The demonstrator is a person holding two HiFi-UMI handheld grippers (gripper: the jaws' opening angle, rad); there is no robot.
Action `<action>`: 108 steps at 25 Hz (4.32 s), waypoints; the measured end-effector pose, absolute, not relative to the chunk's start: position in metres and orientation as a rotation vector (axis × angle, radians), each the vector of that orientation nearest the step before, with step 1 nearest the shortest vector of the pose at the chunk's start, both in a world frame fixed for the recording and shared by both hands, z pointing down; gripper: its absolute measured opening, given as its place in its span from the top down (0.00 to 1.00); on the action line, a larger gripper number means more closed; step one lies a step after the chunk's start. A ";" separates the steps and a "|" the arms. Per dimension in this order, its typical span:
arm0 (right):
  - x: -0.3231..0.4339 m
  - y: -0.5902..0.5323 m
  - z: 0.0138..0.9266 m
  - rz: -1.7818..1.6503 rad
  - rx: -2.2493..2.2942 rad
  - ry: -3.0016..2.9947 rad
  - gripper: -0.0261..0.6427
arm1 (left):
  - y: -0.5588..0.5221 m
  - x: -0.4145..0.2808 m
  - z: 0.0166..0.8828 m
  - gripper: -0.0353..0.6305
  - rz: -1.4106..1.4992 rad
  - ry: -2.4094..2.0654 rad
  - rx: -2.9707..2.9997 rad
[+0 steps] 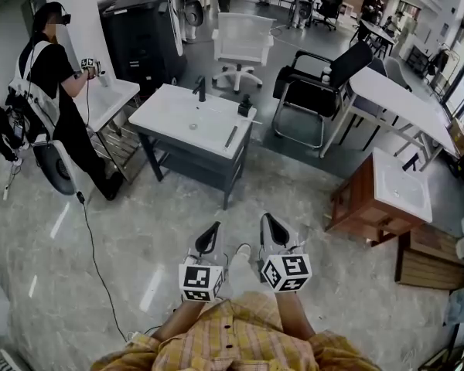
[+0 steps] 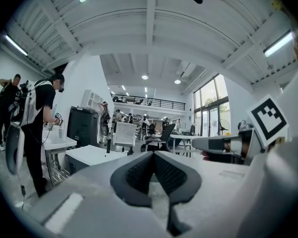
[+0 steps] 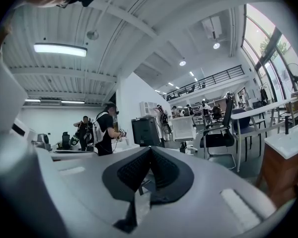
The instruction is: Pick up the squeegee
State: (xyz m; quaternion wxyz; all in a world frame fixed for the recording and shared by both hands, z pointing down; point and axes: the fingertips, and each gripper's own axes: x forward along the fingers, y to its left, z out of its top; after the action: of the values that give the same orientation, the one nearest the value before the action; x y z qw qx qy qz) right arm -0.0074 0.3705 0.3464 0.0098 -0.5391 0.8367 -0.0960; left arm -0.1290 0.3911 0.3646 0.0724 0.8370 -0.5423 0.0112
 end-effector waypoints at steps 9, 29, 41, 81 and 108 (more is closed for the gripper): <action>-0.017 0.330 0.357 -0.298 -1.675 2.628 0.97 | 0.350 -0.131 0.370 0.95 0.031 -1.589 2.524; 0.011 0.046 0.372 -0.378 -1.659 2.613 0.97 | 0.071 -0.110 0.399 0.95 0.197 -1.598 2.467; 0.050 -0.091 0.399 -0.470 -1.665 2.617 0.97 | -0.066 -0.076 0.424 0.95 0.285 -1.576 2.421; 0.036 -0.234 0.543 -0.872 -1.869 2.591 0.97 | -0.229 -0.075 0.623 0.95 0.884 -1.141 2.041; 0.040 -0.251 0.589 -1.029 -1.904 2.546 0.97 | -0.251 -0.060 0.693 0.82 1.103 -0.959 1.845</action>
State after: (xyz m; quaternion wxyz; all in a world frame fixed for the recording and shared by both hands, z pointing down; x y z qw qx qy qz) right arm 0.0395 -0.2507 0.5895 -0.1001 -0.5669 0.7580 -0.3065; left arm -0.0602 -0.2509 0.6929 0.3838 0.7238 -0.3764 0.4327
